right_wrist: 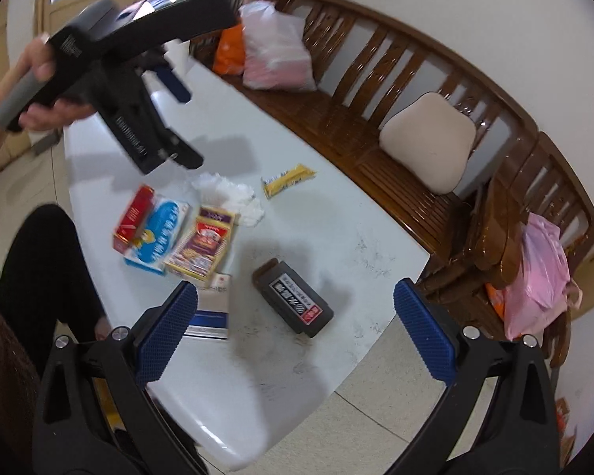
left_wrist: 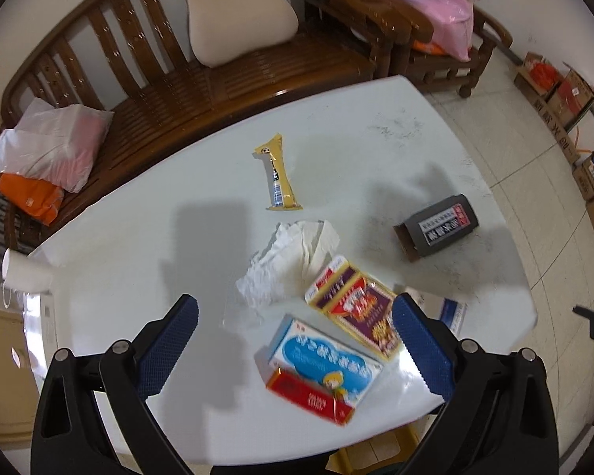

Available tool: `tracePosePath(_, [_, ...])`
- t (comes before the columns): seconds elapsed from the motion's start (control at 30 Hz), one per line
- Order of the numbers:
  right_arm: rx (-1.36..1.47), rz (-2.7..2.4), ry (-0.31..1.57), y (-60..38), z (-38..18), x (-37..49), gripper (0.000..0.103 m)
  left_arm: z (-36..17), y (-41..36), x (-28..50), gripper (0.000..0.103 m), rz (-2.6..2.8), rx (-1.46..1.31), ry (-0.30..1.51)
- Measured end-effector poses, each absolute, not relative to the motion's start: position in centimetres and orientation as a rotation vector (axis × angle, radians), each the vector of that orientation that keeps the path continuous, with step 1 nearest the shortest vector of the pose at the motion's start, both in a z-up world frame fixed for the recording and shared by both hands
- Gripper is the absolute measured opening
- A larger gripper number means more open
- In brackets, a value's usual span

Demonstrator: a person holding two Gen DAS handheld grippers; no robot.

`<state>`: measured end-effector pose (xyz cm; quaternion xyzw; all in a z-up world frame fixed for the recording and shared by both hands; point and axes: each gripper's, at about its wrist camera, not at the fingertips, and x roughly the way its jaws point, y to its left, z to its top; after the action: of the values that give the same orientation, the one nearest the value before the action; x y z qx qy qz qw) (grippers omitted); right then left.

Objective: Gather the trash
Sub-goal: 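Reach the left tool to the yellow wrapper while the right tool reaches the black box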

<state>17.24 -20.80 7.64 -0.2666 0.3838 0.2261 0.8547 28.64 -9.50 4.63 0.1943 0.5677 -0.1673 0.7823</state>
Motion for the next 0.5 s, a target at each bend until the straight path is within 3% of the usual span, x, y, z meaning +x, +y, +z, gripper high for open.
tracePosePath(0.5, [-0.669, 0.657, 0.967, -20.8, 0.9, 23.9, 0.097, -1.6, -13.4, 37.6, 0.096, -0.387, 0.453, 1.375])
